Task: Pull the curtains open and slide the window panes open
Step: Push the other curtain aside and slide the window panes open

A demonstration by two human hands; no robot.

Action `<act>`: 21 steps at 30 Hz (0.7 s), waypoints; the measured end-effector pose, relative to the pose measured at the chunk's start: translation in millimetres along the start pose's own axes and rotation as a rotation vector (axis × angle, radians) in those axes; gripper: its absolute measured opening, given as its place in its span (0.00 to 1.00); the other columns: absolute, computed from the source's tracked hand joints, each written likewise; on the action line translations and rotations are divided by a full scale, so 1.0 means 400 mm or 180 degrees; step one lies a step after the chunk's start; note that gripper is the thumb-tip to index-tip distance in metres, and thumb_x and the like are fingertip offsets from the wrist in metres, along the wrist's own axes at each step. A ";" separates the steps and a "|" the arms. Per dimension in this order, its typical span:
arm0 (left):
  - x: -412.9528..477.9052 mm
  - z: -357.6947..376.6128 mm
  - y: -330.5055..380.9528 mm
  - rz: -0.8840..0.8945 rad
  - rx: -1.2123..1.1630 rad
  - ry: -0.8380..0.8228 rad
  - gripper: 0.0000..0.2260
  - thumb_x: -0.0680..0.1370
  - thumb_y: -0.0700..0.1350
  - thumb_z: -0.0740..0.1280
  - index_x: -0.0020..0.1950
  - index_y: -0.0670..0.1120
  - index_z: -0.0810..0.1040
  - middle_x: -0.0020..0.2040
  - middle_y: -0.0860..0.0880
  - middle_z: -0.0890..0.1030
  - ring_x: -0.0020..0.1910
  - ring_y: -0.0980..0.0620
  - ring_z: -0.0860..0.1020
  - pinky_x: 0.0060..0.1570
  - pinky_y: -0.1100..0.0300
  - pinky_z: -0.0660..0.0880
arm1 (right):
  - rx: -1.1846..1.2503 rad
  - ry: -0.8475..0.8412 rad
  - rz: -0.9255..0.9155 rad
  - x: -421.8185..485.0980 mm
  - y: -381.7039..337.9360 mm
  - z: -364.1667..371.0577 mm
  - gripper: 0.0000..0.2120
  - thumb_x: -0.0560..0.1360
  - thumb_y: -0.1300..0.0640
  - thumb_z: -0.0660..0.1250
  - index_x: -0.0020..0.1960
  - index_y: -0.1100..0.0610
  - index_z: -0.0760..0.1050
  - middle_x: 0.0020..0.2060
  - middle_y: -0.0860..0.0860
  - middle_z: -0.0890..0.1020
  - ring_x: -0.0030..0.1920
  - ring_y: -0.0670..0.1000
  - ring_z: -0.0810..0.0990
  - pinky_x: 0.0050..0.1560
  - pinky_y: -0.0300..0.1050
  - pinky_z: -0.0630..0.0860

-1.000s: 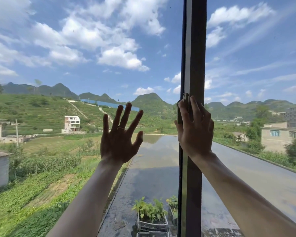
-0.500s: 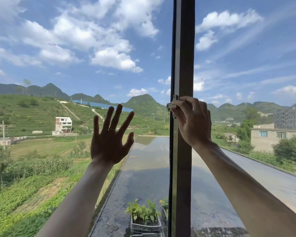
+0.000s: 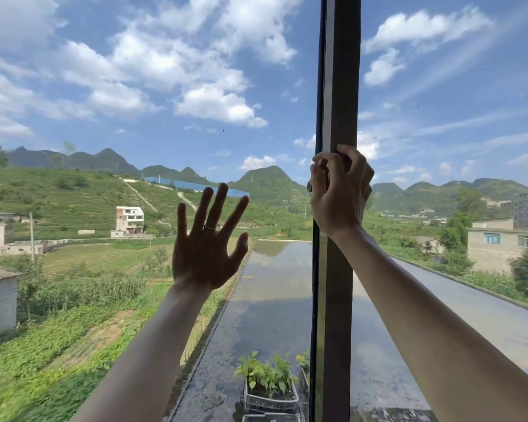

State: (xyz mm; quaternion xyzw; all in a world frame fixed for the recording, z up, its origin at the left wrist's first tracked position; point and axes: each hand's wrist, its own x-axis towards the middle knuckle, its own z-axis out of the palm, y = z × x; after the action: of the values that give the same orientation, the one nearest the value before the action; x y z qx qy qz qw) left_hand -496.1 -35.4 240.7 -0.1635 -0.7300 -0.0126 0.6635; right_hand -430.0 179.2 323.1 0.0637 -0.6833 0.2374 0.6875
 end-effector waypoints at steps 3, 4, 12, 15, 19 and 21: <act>-0.003 0.003 -0.001 0.0022 -0.0016 0.0035 0.28 0.80 0.60 0.53 0.80 0.59 0.53 0.82 0.48 0.48 0.80 0.47 0.48 0.75 0.38 0.41 | -0.0068 0.0056 0.0060 0.013 -0.004 0.013 0.08 0.80 0.50 0.62 0.54 0.51 0.78 0.68 0.54 0.69 0.69 0.59 0.64 0.61 0.60 0.67; -0.002 0.003 -0.001 0.0022 -0.0023 0.0040 0.28 0.80 0.60 0.53 0.80 0.59 0.53 0.82 0.49 0.48 0.80 0.47 0.48 0.75 0.38 0.41 | -0.0109 0.0062 0.0066 0.018 -0.005 0.016 0.08 0.80 0.50 0.63 0.55 0.50 0.78 0.68 0.54 0.69 0.69 0.59 0.64 0.62 0.60 0.66; -0.006 -0.002 -0.002 -0.0013 -0.0008 -0.0068 0.28 0.80 0.60 0.52 0.80 0.59 0.53 0.82 0.49 0.48 0.80 0.47 0.48 0.75 0.38 0.42 | -0.0443 0.0110 -0.0247 -0.012 0.008 0.020 0.14 0.80 0.54 0.62 0.65 0.46 0.78 0.71 0.57 0.70 0.72 0.60 0.65 0.65 0.59 0.68; -0.005 -0.002 -0.002 -0.0032 0.0001 -0.0153 0.28 0.80 0.61 0.51 0.80 0.59 0.51 0.82 0.49 0.47 0.80 0.47 0.48 0.75 0.37 0.42 | -0.0431 0.0064 -0.0287 -0.024 0.010 0.019 0.17 0.82 0.54 0.61 0.70 0.46 0.75 0.75 0.57 0.66 0.76 0.60 0.61 0.70 0.59 0.65; -0.004 -0.018 0.003 -0.0070 -0.0067 -0.0347 0.27 0.81 0.61 0.49 0.80 0.59 0.49 0.82 0.49 0.45 0.80 0.47 0.45 0.75 0.38 0.40 | -0.0666 -0.0361 -0.0291 -0.074 0.007 0.013 0.26 0.83 0.56 0.57 0.79 0.44 0.58 0.81 0.53 0.52 0.80 0.55 0.47 0.75 0.63 0.53; -0.008 -0.029 0.013 -0.0140 -0.0238 -0.0441 0.27 0.82 0.60 0.50 0.81 0.59 0.48 0.82 0.49 0.43 0.80 0.47 0.43 0.75 0.38 0.40 | -0.0695 -0.0600 -0.0271 -0.112 0.008 0.006 0.34 0.79 0.62 0.59 0.80 0.45 0.51 0.81 0.52 0.46 0.80 0.54 0.42 0.76 0.65 0.48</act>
State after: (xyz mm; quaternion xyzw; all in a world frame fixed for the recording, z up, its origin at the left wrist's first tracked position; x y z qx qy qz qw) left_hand -483.5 -33.9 238.1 -0.1725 -0.7766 -0.0431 0.6044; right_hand -431.2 170.2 278.9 0.0395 -0.7632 0.1253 0.6327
